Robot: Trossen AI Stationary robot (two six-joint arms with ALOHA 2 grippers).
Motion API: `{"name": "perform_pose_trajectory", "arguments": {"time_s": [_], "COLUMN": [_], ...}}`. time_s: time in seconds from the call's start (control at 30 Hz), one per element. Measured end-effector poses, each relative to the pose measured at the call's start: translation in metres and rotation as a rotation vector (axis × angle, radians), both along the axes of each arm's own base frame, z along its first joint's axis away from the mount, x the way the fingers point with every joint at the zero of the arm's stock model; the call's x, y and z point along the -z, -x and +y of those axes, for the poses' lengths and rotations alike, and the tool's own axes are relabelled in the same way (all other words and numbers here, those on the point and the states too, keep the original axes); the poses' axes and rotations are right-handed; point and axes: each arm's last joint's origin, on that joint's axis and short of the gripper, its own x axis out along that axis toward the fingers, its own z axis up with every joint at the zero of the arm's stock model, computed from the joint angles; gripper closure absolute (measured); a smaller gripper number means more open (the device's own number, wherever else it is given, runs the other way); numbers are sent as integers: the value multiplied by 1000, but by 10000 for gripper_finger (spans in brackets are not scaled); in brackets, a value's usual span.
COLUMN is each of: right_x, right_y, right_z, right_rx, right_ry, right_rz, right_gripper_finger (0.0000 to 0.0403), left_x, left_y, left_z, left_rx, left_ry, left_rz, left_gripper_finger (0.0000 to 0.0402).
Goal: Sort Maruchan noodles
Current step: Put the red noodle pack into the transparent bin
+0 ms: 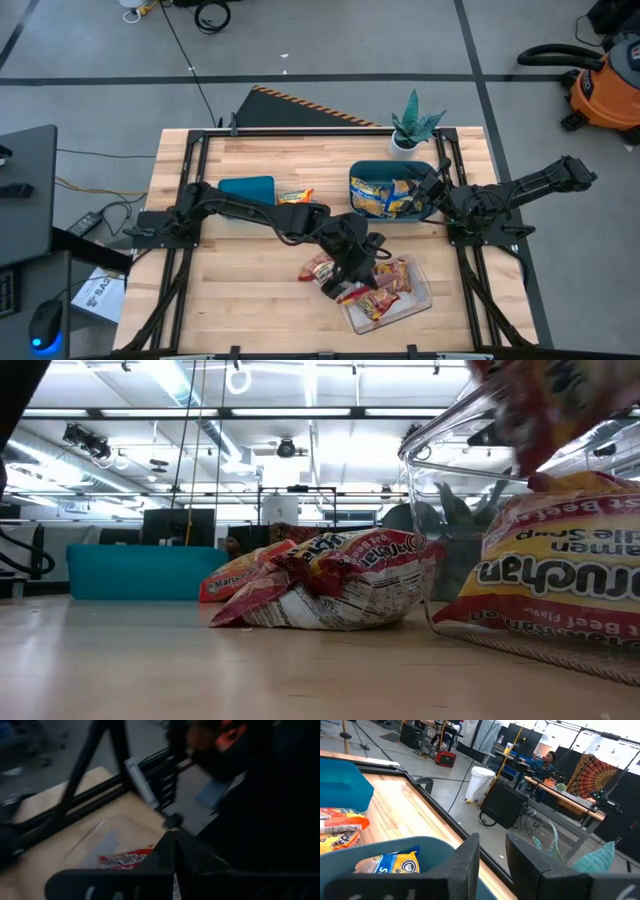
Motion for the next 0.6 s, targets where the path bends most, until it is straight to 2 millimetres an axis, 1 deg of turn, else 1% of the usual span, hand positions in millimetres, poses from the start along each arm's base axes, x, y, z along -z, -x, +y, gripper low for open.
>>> {"name": "perform_pose_trajectory", "arguments": {"time_s": [0.1,0.13,0.17,0.3,0.47,0.6], "right_x": [0,0,0,0,0,0], "right_y": [0,0,0,-1,-1,-1], "right_z": [-1,-1,-1,-1,-1,-1], "right_rx": [4,4,4,-15,-15,-15], "right_ry": [-5,-6,-6,-10,-10,-10], "right_rz": [-3,-4,-5,-5,-7,-6], "right_gripper_finger": [302,302,302,302,302,302], "left_x": [-1,2,6,41,55,74], "left_y": [0,-2,-4,-16,-22,-26], "left_z": [-1,0,0,0,5,22], "left_rx": [58,60,58,66,76,16], "left_ry": [65,70,71,88,89,30], "left_rz": [17,27,40,144,177,252], "left_gripper_finger": [397,397,397,395,392,390]}}
